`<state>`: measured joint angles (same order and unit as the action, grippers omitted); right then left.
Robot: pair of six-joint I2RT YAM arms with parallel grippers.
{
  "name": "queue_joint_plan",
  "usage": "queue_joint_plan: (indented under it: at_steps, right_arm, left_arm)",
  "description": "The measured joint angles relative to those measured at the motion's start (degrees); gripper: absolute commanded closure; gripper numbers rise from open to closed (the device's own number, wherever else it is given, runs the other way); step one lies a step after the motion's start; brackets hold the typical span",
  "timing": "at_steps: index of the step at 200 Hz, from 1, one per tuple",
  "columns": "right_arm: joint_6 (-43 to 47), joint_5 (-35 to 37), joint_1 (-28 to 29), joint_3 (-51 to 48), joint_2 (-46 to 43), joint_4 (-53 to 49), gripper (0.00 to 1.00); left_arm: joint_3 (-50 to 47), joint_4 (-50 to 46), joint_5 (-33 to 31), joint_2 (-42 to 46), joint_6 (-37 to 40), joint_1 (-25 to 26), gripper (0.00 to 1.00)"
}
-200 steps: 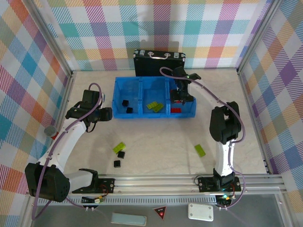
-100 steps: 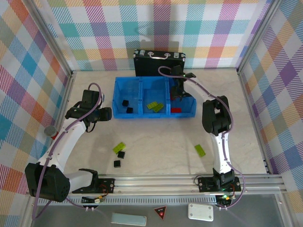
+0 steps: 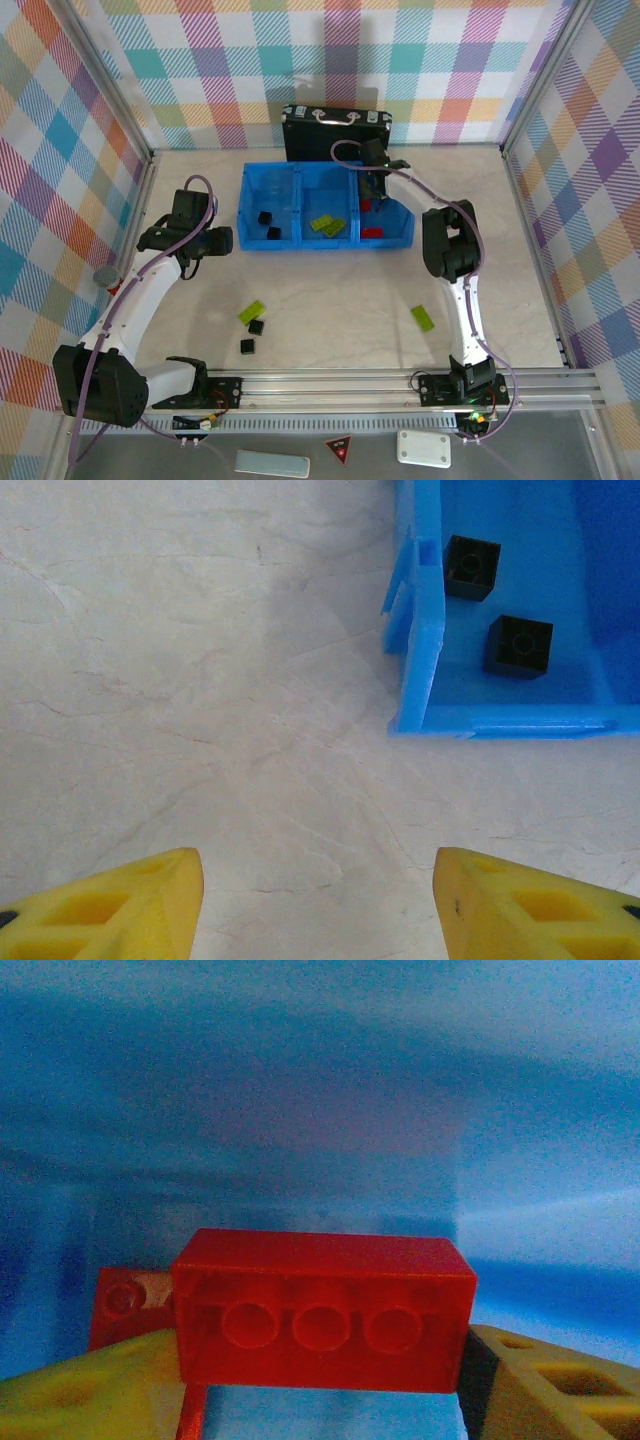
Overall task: Sort the legos into containers by color
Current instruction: Place the lego in the container.
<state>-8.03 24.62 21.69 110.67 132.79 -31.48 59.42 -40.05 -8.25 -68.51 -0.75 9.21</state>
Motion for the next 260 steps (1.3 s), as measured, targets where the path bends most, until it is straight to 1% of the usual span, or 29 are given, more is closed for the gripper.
queue_joint_plan:
  at_steps: [37, 111, 158, 183, 211, 240, 260]
  right_arm:
    - [-0.3, 0.7, 0.0, 0.0, 0.6, 2.1, 0.23]
    - [-1.2, 0.2, 0.0, -0.4, 0.0, 2.1, 0.23]
    - [-1.8, -2.4, 0.0, -1.0, -3.0, -2.9, 0.24]
    - [-2.1, -3.7, 0.0, -1.1, -6.4, -7.0, 0.25]
    - [-2.9, -5.6, 0.0, -2.0, -12.2, -10.1, 0.25]
    - [-3.7, -8.7, 0.0, -4.3, -18.2, -13.2, 0.25]
    - [-4.5, -11.0, 0.0, -7.6, -22.1, -14.6, 0.26]
  left_arm:
    - [0.0, 0.0, 0.0, 0.0, 0.2, 0.0, 0.38]
    - [0.0, 0.0, 0.0, 0.0, 0.2, 0.0, 0.37]
    - [0.0, 0.0, 0.7, 0.0, 0.2, 0.0, 0.36]
    - [0.0, 0.0, 1.5, 0.0, 0.1, 0.0, 0.36]
    - [0.0, 0.0, 2.8, -0.1, -0.1, 0.0, 0.35]
    - [0.1, -0.3, 4.4, -1.0, -1.3, 0.0, 0.35]
    - [0.5, -0.9, 5.3, -1.4, -2.2, 0.0, 0.35]
